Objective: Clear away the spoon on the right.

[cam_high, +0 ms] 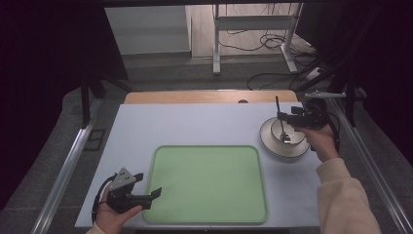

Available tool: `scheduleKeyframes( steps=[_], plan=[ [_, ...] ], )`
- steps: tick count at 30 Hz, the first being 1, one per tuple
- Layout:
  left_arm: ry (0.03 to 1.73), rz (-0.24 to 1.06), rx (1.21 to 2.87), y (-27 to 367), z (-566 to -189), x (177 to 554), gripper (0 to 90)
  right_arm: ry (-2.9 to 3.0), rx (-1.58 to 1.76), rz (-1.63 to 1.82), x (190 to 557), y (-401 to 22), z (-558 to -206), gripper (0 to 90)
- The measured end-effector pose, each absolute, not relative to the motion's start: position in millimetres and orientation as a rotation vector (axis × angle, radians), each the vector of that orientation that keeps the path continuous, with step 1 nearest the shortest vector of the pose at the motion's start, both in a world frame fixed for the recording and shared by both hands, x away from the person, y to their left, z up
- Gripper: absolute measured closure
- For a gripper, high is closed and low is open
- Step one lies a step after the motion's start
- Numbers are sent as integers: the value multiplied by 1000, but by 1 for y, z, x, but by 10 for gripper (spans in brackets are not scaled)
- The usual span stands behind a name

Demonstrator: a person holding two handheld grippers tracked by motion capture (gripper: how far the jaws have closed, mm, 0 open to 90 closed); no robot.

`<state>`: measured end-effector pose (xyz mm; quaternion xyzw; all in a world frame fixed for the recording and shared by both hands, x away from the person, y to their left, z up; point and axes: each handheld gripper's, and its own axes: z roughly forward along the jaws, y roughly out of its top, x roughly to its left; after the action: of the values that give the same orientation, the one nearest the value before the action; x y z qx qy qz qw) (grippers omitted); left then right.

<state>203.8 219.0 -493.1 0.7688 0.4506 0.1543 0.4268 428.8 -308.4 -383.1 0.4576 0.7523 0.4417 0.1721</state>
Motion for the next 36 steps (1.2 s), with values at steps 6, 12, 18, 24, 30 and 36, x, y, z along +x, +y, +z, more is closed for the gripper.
scheduleKeyframes(
  steps=[6,12,18,24,30,36],
  plan=[
    [1126,389,1920,220,-493,204,144,2109,1337,1251,445,-314,-380,282],
    [1125,389,1919,221,-493,204,144,2117,1363,1227,456,-315,-385,284],
    [1123,391,1921,220,-493,203,144,2115,1387,1215,464,-317,-391,285],
    [1126,391,1924,219,-494,204,144,2126,1408,1188,476,-317,-402,296],
    [1126,392,1923,219,-494,203,145,2122,1439,1186,485,-318,-410,322],
    [1122,391,1920,219,-493,203,145,2109,1452,1196,495,-316,-414,355]
  ],
)
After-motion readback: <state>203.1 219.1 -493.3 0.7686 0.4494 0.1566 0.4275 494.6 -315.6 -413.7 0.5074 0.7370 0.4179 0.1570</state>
